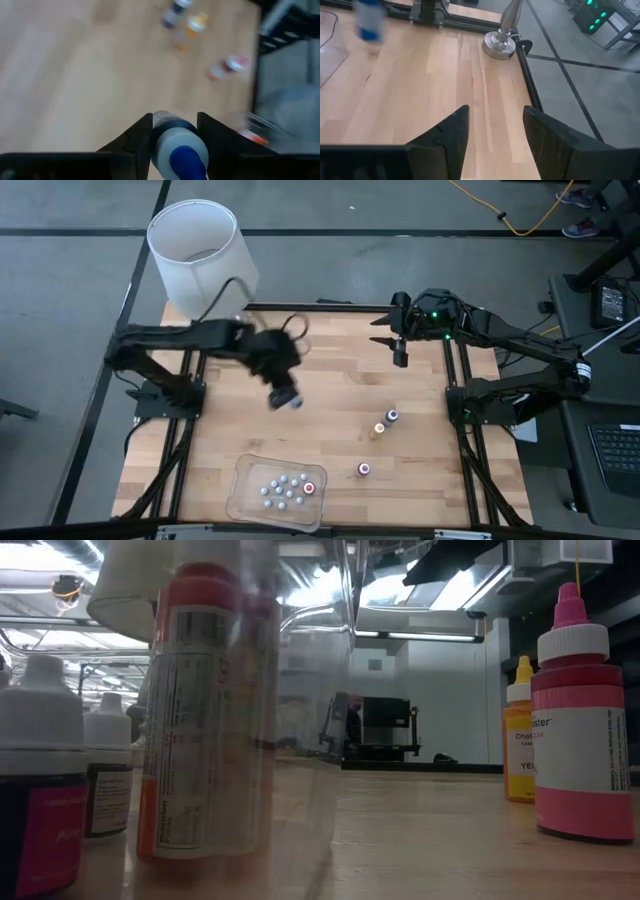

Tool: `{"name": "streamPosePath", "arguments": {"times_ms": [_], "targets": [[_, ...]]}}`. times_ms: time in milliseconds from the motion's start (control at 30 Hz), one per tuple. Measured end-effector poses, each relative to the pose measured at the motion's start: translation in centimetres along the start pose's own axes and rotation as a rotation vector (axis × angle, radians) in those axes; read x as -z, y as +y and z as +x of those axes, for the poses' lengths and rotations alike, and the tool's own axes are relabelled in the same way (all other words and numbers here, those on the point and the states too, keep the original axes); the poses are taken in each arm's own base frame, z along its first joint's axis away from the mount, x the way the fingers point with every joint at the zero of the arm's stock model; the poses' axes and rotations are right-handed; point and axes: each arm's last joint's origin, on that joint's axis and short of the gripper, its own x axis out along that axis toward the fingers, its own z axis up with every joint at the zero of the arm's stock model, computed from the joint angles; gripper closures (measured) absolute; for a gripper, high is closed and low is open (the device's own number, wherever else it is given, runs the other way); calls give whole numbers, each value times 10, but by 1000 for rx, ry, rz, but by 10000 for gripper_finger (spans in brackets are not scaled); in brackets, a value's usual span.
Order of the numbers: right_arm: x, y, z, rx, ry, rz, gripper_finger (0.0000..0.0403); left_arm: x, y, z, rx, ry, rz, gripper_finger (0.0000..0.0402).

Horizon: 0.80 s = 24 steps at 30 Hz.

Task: Pick & Place food coloring
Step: Put the large blue food coloring bottle into the bin

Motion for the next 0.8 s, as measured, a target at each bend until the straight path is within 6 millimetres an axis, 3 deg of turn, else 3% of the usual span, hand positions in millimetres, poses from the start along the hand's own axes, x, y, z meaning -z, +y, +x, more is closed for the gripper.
{"name": "streamPosePath", "arguments": {"times_ms": [133,367,633,800], "targets": [[-2,-1,1,9,-23,0,215,37,-39,-23,25,87,-71,273],[-6,-3,4,23,-63,-3,215,97,-104,-30,-47,88,-96,273],[-9,-4,7,28,-84,55,215,143,-150,6,-134,147,-25,272],[-9,-3,7,22,-85,125,215,174,-160,45,-183,235,-34,273]]}}
